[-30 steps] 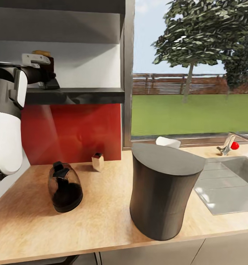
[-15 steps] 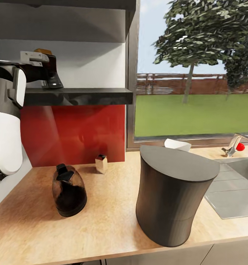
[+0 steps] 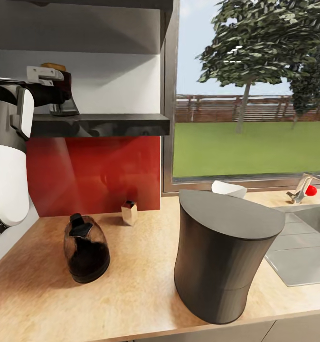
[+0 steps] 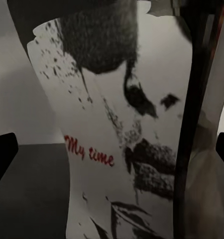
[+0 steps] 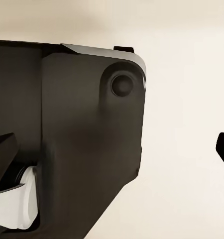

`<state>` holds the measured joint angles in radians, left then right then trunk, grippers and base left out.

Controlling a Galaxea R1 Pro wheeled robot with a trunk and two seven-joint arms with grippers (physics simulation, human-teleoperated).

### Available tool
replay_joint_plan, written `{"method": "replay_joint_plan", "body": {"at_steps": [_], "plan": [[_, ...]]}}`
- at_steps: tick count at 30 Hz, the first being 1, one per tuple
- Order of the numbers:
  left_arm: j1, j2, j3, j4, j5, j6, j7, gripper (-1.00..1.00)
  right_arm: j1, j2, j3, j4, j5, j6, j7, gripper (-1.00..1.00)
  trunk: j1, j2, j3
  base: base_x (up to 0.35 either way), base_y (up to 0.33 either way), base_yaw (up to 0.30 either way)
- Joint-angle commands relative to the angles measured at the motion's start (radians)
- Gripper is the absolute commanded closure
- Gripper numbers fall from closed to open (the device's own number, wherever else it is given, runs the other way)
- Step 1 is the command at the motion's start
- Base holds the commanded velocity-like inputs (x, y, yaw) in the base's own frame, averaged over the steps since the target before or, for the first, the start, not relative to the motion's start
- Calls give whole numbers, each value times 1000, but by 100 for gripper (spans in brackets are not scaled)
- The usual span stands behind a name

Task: Set up a coffee station on the kitchen countertop: keep the coffee maker on the countertop, move the bottle of coffee from the kitchen shelf to the counter next to the coffee maker, place a paper coffee filter on top of the coffee maker, put the saucer next to the coffee maker with the coffee cup on the saucer, and place the electric kettle next to the coffee maker.

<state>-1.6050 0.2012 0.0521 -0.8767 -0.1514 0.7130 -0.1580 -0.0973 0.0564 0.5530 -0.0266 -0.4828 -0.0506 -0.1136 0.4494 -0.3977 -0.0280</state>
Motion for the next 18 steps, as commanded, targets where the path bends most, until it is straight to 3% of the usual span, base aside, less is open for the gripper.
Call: {"method": "replay_joint_plan", "body": {"at_steps": [1,11,12,18], "plan": [[-1,0,2,-1,-10,3,-9,-100,-1,0,8,1,-10,-3,-3,-100,1,-2,-2,0,0,0],[-1,-1,0,-1,-12,3,-9,-100,-1,0,8,1,-10,-3,-3,-100,1,-2,-2,0,0,0],[-1,-1,1,-1,-8,3,-9,100,-1,0,8,1,-10,-3,-3,-100,1,-2,-2,0,0,0],[-1,0,4,-1,-2,3,-10,100,-1,-1,8,2,-10,-3,-3,-100,1,-2,-2,0,0,0]]}}
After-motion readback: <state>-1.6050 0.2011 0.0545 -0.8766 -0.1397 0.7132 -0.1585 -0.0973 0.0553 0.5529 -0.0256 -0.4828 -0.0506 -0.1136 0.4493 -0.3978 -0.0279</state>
